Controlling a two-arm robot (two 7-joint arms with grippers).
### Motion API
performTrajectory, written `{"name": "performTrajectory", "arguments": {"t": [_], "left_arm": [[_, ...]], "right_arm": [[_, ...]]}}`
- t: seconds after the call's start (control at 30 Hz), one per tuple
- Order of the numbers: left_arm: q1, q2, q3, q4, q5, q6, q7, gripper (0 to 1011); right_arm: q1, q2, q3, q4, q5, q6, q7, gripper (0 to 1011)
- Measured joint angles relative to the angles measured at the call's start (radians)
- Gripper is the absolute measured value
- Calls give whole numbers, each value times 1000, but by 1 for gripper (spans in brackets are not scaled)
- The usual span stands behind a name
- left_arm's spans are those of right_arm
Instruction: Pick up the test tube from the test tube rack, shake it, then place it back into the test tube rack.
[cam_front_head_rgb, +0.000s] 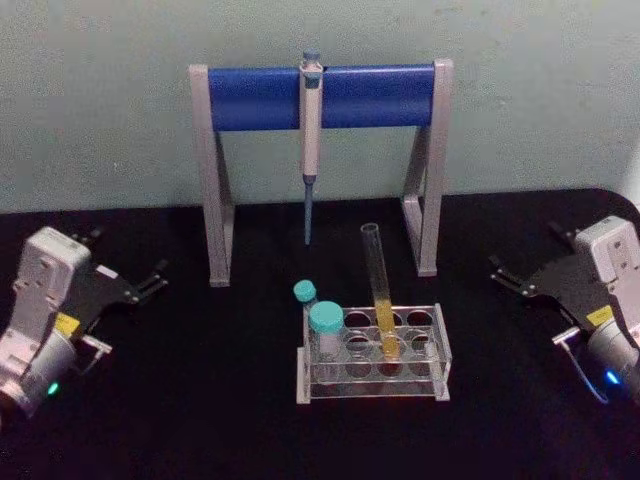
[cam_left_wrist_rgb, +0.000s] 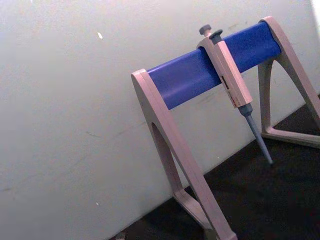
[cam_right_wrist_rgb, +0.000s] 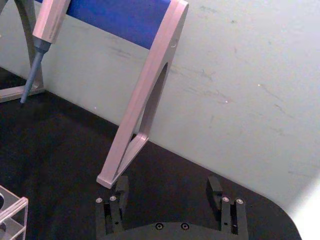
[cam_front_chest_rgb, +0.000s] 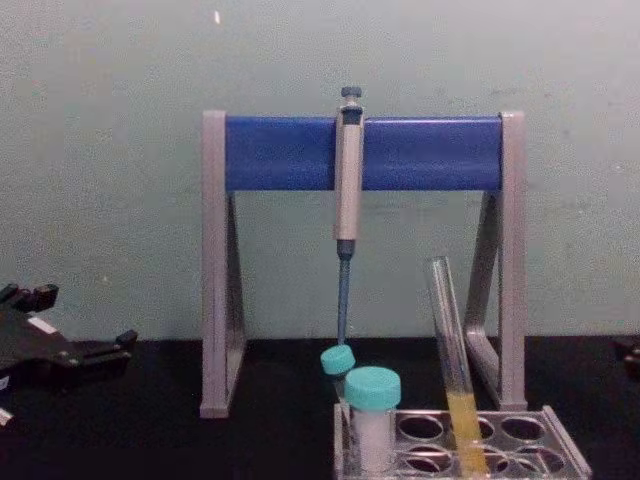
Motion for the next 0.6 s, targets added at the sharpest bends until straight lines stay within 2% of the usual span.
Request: {"name": "performTrajectory", "arguments": {"t": [0.6], "left_arm": [[0,0,0,0,0,0,0,1009]], "right_arm": [[0,0,0,0,0,0,0,1000]]}}
